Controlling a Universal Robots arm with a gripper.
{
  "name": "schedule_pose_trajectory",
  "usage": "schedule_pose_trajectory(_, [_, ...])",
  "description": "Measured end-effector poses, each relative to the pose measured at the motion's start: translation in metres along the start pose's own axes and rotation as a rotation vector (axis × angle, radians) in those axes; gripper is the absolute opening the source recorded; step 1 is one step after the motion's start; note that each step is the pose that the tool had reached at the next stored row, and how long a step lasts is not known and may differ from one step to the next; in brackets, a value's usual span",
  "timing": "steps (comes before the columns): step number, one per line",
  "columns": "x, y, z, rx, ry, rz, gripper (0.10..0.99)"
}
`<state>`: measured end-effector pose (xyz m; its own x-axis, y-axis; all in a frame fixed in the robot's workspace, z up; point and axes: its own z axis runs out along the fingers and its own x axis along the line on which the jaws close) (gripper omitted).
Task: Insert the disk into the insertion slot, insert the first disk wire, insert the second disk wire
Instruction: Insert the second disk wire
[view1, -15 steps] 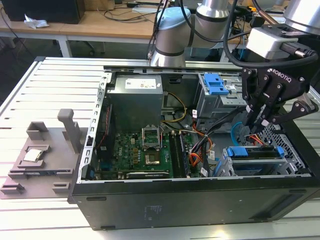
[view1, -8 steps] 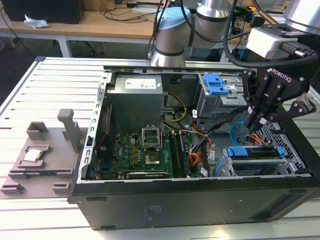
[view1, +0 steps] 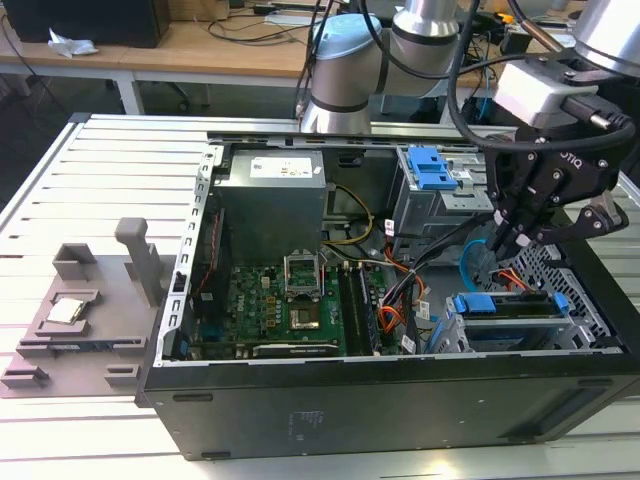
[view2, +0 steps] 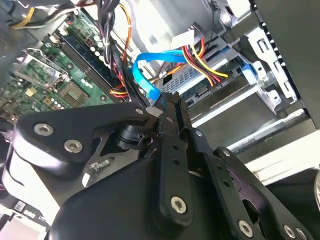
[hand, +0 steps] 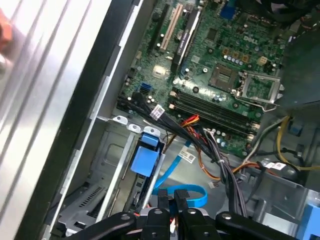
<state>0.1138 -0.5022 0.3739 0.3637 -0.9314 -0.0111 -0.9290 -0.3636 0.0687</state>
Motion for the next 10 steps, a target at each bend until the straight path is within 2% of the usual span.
schedule_pose_trajectory(3, [0.0004, -0.0001, 0.0031, -0.001, 0.0026, 0.032, 0.165])
schedule_pose_trajectory(7, [0.0005, -0.0003, 0.0062, -0.002, 0.0029, 0.104, 0.165])
schedule_pose_trajectory(10, [0.0005, -0.0005, 0.0087, -0.002, -0.0016, 0.204, 0.165])
